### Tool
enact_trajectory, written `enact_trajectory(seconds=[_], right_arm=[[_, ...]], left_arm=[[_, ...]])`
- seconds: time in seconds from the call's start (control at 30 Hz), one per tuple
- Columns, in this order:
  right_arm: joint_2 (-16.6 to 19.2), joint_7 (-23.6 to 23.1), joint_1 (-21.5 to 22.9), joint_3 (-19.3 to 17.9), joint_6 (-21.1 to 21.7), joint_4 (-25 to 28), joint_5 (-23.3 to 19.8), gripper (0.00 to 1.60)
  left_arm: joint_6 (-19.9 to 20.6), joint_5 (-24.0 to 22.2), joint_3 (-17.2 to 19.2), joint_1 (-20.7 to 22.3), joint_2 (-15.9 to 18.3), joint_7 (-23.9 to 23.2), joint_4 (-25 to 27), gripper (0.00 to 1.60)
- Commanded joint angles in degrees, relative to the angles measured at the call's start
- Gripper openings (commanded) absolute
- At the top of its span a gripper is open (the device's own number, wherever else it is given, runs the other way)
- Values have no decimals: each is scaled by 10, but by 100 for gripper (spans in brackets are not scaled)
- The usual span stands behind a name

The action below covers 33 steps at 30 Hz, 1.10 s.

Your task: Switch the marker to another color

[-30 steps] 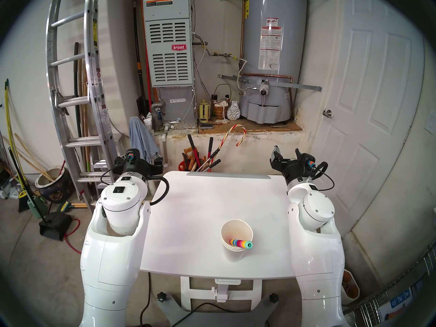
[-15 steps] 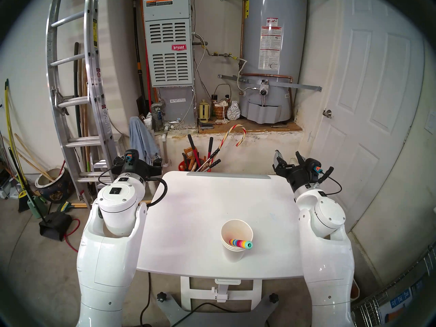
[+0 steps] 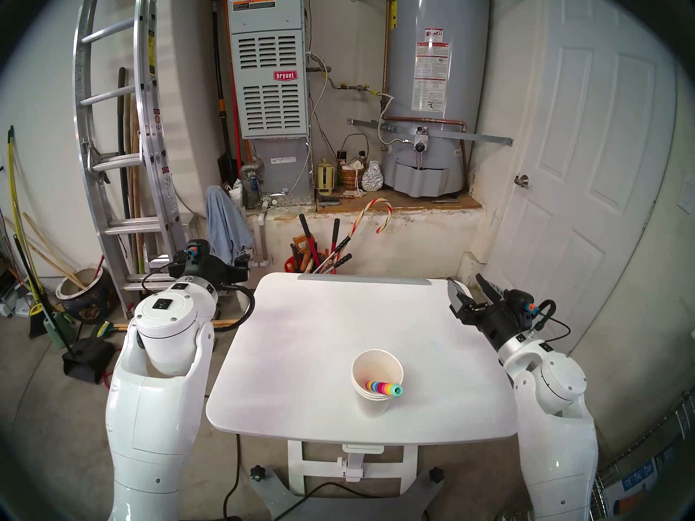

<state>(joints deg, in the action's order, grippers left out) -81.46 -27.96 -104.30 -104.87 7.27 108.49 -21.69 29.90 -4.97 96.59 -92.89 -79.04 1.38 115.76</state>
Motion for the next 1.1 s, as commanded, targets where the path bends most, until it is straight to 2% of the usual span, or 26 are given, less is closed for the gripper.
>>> enact_trajectory(seconds=[0.0,0.03,0.13,0.23,0.27,0.3,0.33,0.57,0.6,0.67,0.7,0.73,0.8,0.83,0.87,0.9,1.03,1.07], right_arm=[[21,-65,-64,-22,3,40,-31,160],[22,-82,-77,-28,2,45,-15,160],[12,-112,-100,-43,3,54,-16,160],[-3,-130,-113,-56,0,56,1,160],[-11,-129,-131,-65,-2,67,1,160],[-19,-135,-125,-70,2,63,4,160],[-25,-140,-143,-78,-2,73,1,160],[-73,-175,-193,-113,-2,83,20,160],[-77,-177,-189,-114,0,78,23,160],[-90,-191,-210,-116,-6,83,31,160],[-96,-193,-236,-114,-8,91,31,160],[-94,-206,-212,-110,-4,77,36,160],[-118,-217,-242,-108,-12,91,46,160],[-122,-221,-278,-102,-17,106,44,160],[-130,-236,-256,-101,-15,96,54,160],[-130,-236,-256,-101,-15,96,54,160],[-156,-276,-296,-94,-35,122,71,160],[-162,-289,-289,-97,-38,121,76,160]], left_arm=[[0,-3,3,0,10,-11,8,160],[-2,-4,3,1,10,-13,5,160],[-3,-5,3,2,10,-16,1,160],[-5,-6,2,4,11,-19,-4,160],[-6,-6,1,6,11,-21,-7,160],[-6,-7,0,7,10,-21,-9,160],[-7,-7,-1,8,10,-22,-13,160],[-9,-8,-11,15,10,-29,-29,160],[-9,-8,-12,15,10,-30,-29,160],[-11,-8,-14,17,11,-32,-30,160],[-11,-8,-15,19,11,-32,-30,160],[-12,-8,-16,20,12,-33,-31,160],[-13,-9,-17,21,12,-35,-31,160],[-13,-9,-19,21,13,-36,-30,160],[-14,-8,-20,19,14,-37,-29,160],[-14,-8,-20,19,14,-37,-29,160],[-18,-8,-19,9,16,-40,-23,160],[-19,-8,-17,6,17,-40,-21,160]])
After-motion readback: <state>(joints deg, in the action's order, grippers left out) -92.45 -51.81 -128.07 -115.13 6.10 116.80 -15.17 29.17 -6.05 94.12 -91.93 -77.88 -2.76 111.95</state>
